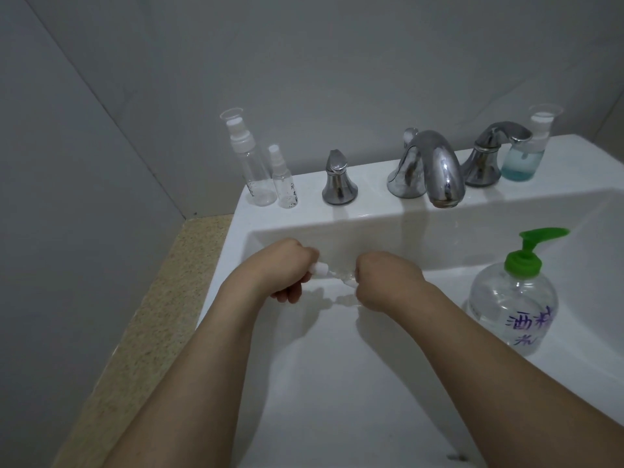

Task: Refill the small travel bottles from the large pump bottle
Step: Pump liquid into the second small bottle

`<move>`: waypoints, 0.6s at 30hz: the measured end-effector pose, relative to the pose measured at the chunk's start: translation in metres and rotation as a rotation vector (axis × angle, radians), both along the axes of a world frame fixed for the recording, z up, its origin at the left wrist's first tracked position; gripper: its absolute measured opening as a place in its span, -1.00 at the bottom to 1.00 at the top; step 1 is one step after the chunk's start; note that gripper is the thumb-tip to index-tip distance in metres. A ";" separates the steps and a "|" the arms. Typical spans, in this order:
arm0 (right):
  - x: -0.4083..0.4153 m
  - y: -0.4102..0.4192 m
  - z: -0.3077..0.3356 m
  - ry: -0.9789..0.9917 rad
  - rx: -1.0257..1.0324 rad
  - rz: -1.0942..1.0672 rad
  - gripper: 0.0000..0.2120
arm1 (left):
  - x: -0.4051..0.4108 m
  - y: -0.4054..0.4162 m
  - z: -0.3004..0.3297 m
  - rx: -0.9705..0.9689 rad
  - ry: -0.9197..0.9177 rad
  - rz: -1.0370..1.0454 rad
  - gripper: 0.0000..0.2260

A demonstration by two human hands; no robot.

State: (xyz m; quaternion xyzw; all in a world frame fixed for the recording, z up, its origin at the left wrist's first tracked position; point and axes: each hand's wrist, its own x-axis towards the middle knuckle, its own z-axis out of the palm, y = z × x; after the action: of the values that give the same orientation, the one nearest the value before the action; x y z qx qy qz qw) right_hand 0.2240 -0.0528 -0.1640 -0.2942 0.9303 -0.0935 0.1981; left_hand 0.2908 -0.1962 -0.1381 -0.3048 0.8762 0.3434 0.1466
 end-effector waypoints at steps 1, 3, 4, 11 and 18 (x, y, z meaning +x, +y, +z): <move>0.000 0.001 0.000 -0.016 0.019 -0.006 -0.82 | 0.001 -0.004 0.001 0.003 0.035 0.029 -0.66; 0.000 0.001 0.000 -0.023 0.019 -0.021 -0.88 | 0.003 -0.009 0.001 0.042 0.149 0.056 -0.61; 0.000 0.001 0.000 -0.014 0.006 -0.031 -0.88 | 0.003 -0.010 0.000 0.077 0.221 0.050 -0.59; 0.000 0.001 -0.001 -0.030 -0.033 -0.047 -0.88 | -0.002 -0.001 0.003 0.135 0.715 0.065 -0.79; 0.001 -0.002 -0.001 -0.031 -0.071 -0.020 -0.86 | -0.011 -0.008 -0.008 -0.192 0.819 0.262 -0.94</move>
State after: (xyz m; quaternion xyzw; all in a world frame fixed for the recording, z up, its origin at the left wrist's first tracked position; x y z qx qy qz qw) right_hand 0.2250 -0.0551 -0.1647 -0.2904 0.9261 -0.1329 0.2010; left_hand 0.2801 -0.2046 -0.1457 -0.2645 0.8440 0.3684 -0.2864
